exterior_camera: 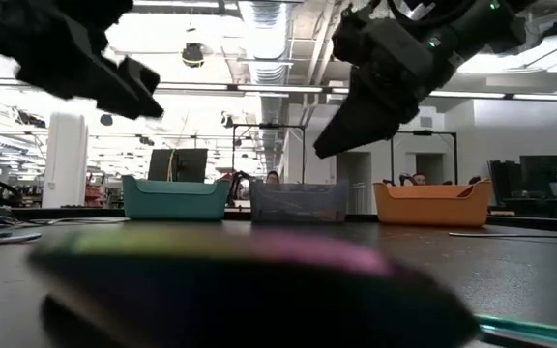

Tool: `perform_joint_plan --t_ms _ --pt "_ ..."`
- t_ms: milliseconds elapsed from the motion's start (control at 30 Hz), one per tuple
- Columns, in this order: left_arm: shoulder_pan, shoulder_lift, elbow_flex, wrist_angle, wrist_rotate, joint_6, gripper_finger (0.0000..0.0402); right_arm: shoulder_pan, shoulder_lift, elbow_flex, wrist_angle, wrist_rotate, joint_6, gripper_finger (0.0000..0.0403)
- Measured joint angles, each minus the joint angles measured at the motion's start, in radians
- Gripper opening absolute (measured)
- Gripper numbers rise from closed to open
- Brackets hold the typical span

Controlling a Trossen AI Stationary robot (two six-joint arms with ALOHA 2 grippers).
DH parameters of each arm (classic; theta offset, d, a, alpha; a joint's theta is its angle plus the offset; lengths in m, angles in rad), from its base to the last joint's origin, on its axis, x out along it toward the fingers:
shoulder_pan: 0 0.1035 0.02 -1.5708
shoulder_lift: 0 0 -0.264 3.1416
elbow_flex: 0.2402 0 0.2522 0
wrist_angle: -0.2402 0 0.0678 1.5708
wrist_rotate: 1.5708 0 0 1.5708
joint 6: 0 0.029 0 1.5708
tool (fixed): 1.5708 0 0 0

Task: Sort silverware by color (type)
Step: Put the orange fork into the black bin

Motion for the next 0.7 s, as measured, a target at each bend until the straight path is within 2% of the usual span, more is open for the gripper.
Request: perform_joint_plan --t_ms 67,167,367,700 --pt "0.014 0.03 0.0 0.013 -0.021 0.002 0.016 -0.01 -0.001 0.005 0.004 0.016 0.052 0.0138" --pt "0.031 0.067 0.0 0.061 0.004 0.005 0.016 -0.032 -0.002 0.004 -0.027 0.018 0.13 0.0138" --pt "0.042 0.171 0.004 0.212 0.19 0.029 0.016 -0.038 -0.002 0.003 -0.066 0.021 0.221 0.0138" --pt "0.064 0.293 0.029 0.382 0.37 0.04 0.016 -0.004 -0.002 0.003 -0.026 0.042 0.219 0.0138"
